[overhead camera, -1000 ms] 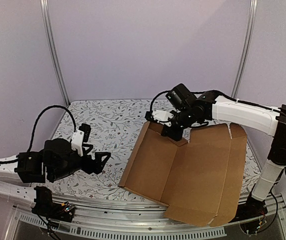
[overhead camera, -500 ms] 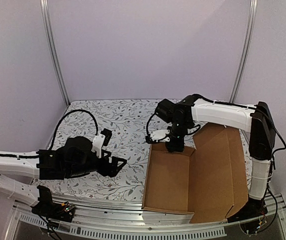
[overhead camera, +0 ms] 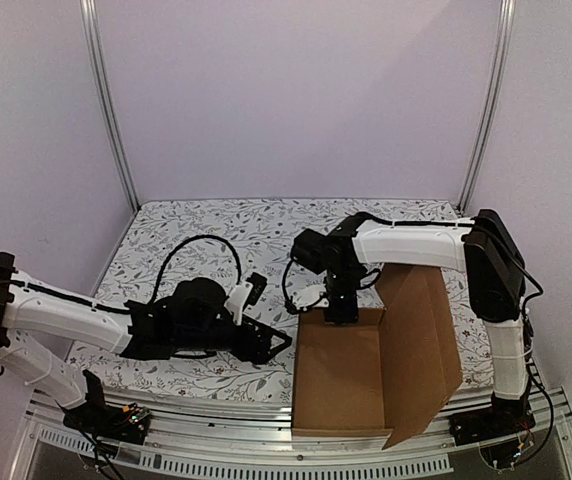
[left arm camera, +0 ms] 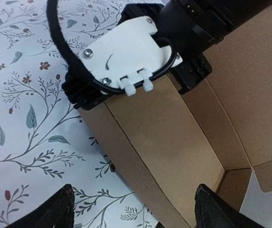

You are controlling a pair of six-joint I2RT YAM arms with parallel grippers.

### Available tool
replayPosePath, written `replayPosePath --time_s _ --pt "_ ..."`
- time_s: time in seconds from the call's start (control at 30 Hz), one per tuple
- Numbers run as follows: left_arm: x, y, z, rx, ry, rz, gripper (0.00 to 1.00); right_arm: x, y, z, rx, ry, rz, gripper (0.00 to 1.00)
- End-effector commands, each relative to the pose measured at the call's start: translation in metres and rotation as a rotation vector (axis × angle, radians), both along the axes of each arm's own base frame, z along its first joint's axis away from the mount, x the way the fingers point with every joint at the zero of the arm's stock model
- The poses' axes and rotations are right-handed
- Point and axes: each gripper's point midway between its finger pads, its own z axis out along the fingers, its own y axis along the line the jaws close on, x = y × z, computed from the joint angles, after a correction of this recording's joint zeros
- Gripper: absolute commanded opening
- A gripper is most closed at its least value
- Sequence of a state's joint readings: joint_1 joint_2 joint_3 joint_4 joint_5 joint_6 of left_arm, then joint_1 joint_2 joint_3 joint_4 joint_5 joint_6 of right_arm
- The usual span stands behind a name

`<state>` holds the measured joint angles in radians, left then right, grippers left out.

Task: Fold the paper box

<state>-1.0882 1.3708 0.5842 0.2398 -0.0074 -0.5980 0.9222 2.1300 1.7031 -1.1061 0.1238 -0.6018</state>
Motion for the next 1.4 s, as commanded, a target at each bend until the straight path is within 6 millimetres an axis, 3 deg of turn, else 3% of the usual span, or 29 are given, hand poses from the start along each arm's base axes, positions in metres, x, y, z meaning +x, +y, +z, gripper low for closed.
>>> replayPosePath --time_s 0.0,0.27,0.53,0.77,1.03,1.2,1.37 --pt "0.001 -0.025 0.005 -0.089 0.042 -0.052 0.85 0.011 0.004 -0.016 -0.025 -0.085 -0.034 0.0" --pt "0.0 -0.041 -0.023 -0.061 0.109 -0.085 0.84 0.017 0.011 -0.021 0.014 -0.184 -0.067 0.0" --pt "0.005 -0.048 -0.051 -0.002 0.152 -0.07 0.81 0.013 0.015 -0.027 0.033 -0.165 -0.074 0.03" --pt "0.008 -0.046 -0.066 0.049 0.174 -0.051 0.61 0.014 0.015 -0.028 0.036 -0.17 -0.076 0.07" --pt "0.008 -0.046 -0.077 0.062 0.203 -0.044 0.48 0.019 0.019 -0.018 0.066 -0.199 -0.087 0.29" --pt "0.009 -0.045 -0.079 0.062 0.215 -0.036 0.47 0.021 0.024 0.0 0.106 -0.222 -0.096 0.43" --pt "0.01 -0.041 -0.08 0.071 0.221 -0.019 0.47 0.02 0.028 0.031 0.174 -0.234 -0.109 0.56"
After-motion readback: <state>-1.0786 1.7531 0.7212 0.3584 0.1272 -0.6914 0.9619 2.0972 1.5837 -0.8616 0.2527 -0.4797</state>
